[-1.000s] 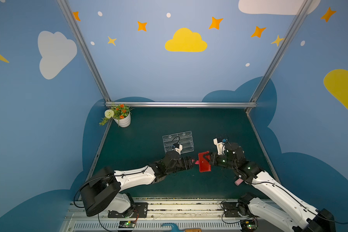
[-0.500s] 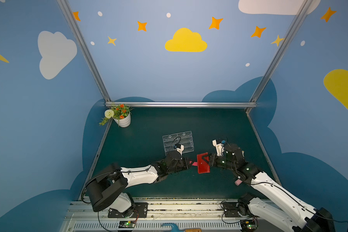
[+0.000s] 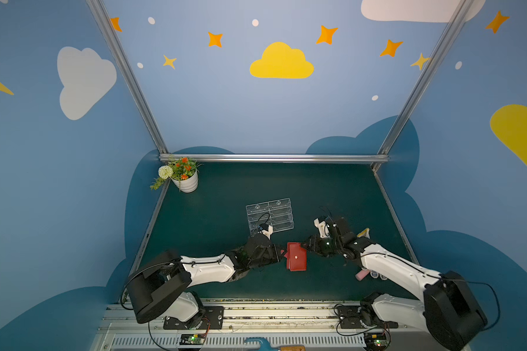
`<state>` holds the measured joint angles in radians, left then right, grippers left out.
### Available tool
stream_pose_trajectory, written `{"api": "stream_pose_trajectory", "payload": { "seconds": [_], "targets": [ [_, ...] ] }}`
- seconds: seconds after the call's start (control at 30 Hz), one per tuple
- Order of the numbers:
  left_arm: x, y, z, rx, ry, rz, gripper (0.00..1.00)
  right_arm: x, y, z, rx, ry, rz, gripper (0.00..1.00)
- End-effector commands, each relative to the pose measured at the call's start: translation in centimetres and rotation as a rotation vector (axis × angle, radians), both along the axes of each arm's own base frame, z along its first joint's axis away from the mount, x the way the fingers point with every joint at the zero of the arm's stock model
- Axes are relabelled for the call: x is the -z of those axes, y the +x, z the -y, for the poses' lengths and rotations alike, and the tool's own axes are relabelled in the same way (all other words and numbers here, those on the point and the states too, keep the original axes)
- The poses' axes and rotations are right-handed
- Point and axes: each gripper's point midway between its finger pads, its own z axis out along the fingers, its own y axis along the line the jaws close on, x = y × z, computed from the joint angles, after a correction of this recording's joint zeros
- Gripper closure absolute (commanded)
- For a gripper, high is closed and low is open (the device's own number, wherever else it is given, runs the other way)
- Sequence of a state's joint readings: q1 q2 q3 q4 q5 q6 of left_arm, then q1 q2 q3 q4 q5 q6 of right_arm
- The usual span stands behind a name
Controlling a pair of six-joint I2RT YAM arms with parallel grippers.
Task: Take the credit cards out of the card holder
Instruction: Place the card holder at the bottom-center of the table.
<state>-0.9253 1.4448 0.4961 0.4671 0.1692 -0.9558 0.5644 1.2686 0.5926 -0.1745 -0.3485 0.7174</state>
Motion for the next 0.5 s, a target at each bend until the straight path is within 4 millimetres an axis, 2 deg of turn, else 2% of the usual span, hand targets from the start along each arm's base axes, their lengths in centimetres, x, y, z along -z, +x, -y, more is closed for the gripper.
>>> {"api": "stream_pose_trajectory", "payload": {
  "seconds": [0.0, 0.03, 0.1, 0.17, 0.3, 0.37, 0.47],
  "targets": [
    [0.1, 0.0, -0.3, -0.009, 0.004, 0.017, 0.96, -0.6, 1.1, -0.6, -0.03, -0.019, 0.014, 0.46],
    [0.1, -0.1, -0.4, -0.008, 0.008, 0.019, 0.96, -0.2, 0.9, -0.2, -0.024, -0.044, 0.001, 0.39],
    [0.0, -0.2, -0.5, -0.006, 0.009, 0.021, 0.96, -1.4, 1.5, -0.3, -0.021, -0.072, 0.027, 0.29],
    [0.3, -0.4, -0.6, -0.002, 0.014, 0.017, 0.96, -2.0, 0.9, -0.2, -0.032, -0.121, 0.03, 0.22],
    [1.0, -0.6, -0.6, -0.003, 0.012, 0.003, 0.96, -2.6, -0.9, -0.7, -0.092, -0.248, 0.033, 0.19],
    [1.1, -0.8, -0.5, -0.001, 0.005, -0.002, 0.96, -2.0, -2.2, -0.9, -0.139, -0.34, 0.018, 0.18],
    [1.1, -0.9, -0.5, -0.002, 0.002, -0.001, 0.96, -0.8, -3.1, -1.0, -0.174, -0.452, 0.002, 0.18]
  ]
}}
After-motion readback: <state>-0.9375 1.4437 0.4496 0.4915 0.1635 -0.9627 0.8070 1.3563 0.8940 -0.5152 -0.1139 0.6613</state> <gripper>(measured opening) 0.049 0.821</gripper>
